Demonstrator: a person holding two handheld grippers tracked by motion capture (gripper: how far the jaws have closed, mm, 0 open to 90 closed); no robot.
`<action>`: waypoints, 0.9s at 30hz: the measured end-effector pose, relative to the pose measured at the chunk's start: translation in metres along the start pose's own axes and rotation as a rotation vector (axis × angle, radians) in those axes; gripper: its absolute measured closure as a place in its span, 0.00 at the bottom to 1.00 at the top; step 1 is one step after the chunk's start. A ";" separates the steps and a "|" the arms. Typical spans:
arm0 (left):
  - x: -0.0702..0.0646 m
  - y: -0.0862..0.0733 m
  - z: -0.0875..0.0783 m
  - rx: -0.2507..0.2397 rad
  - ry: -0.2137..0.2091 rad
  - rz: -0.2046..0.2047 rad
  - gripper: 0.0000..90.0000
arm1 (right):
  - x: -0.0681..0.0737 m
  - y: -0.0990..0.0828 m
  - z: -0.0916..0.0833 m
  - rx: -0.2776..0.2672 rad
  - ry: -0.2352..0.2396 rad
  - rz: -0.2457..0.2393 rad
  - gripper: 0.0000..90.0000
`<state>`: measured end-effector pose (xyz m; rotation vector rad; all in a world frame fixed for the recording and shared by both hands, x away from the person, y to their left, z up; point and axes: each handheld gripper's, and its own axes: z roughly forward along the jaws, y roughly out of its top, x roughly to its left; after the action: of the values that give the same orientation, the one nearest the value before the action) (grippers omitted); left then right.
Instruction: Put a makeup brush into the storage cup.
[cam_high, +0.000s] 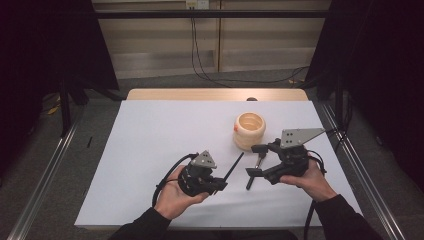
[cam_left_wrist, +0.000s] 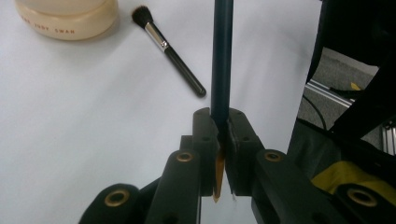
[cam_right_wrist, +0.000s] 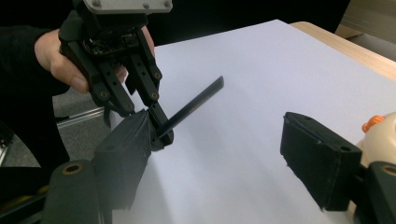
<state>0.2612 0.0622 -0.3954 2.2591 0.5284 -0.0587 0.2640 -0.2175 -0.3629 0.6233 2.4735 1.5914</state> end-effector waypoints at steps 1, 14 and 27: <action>0.001 0.000 -0.001 0.008 -0.001 -0.002 0.93 | -0.001 0.000 -0.001 0.005 0.000 -0.002 0.27; 0.004 0.002 0.000 0.075 0.020 -0.003 0.93 | -0.002 -0.005 0.001 0.109 0.056 -0.055 0.39; 0.001 0.004 0.006 0.227 -0.006 0.081 0.93 | 0.002 -0.009 0.011 0.274 0.105 -0.130 0.47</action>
<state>0.2644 0.0555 -0.3970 2.4981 0.4453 -0.0881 0.2633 -0.2106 -0.3758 0.4094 2.7729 1.2821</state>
